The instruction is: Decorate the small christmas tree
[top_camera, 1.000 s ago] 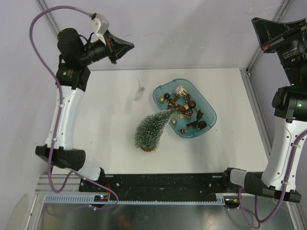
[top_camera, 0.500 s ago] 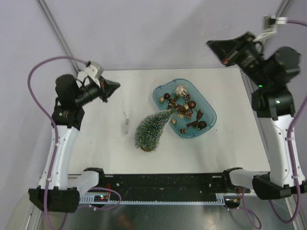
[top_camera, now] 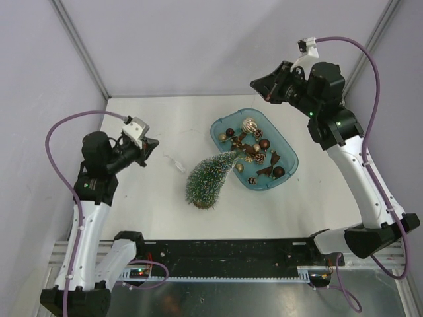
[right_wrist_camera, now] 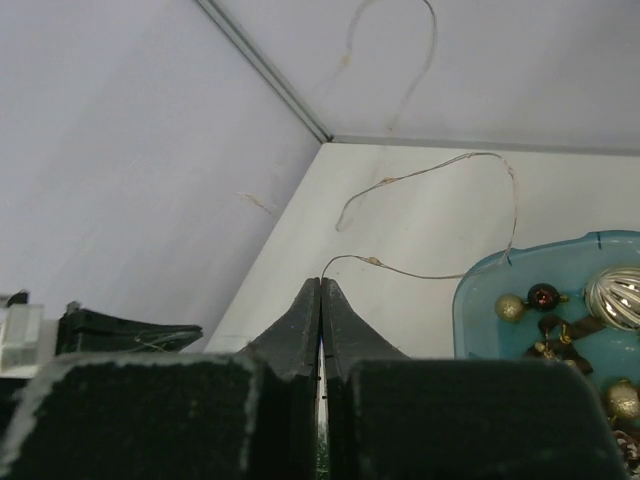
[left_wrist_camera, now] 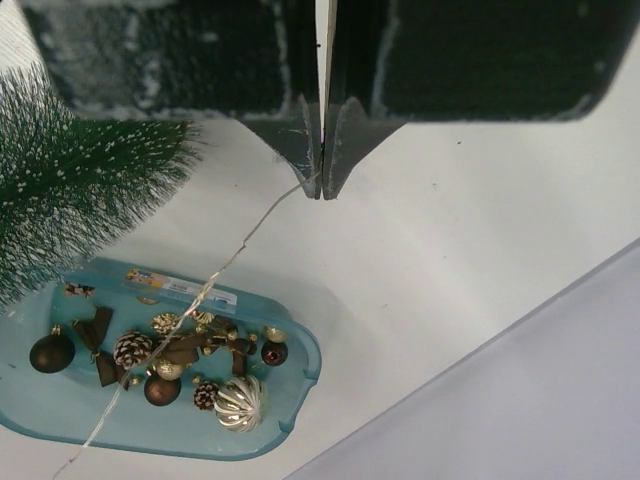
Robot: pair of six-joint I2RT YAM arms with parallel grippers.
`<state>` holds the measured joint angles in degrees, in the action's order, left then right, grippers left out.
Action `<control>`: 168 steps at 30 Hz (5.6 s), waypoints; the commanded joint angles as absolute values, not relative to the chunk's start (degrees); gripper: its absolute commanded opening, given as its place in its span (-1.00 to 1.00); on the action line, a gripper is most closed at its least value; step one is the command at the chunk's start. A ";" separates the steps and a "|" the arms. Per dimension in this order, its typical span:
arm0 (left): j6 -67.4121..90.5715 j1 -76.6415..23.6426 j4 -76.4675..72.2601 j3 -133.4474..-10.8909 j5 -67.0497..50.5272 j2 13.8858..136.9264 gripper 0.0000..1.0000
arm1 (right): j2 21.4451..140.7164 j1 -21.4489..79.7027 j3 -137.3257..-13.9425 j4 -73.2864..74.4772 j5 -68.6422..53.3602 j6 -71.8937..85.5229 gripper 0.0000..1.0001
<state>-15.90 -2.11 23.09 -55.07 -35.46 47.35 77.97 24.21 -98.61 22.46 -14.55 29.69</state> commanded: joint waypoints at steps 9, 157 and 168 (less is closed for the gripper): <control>-24.83 -1.76 36.56 -60.02 -33.20 36.34 -0.99 | 80.90 24.47 -100.76 20.71 -13.16 27.87 -1.00; -13.00 -68.45 29.85 -69.65 -47.86 62.17 -0.99 | 28.51 -1.85 -80.87 20.90 -55.36 42.92 -1.00; -10.24 -57.08 30.14 -61.04 -50.23 47.34 -1.00 | 33.77 -3.98 -81.09 6.27 -57.37 51.97 -1.00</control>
<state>-12.25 -59.90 29.87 -64.62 -48.69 50.74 31.73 -3.11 -79.64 15.11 -56.27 47.40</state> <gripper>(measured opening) 0.006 0.009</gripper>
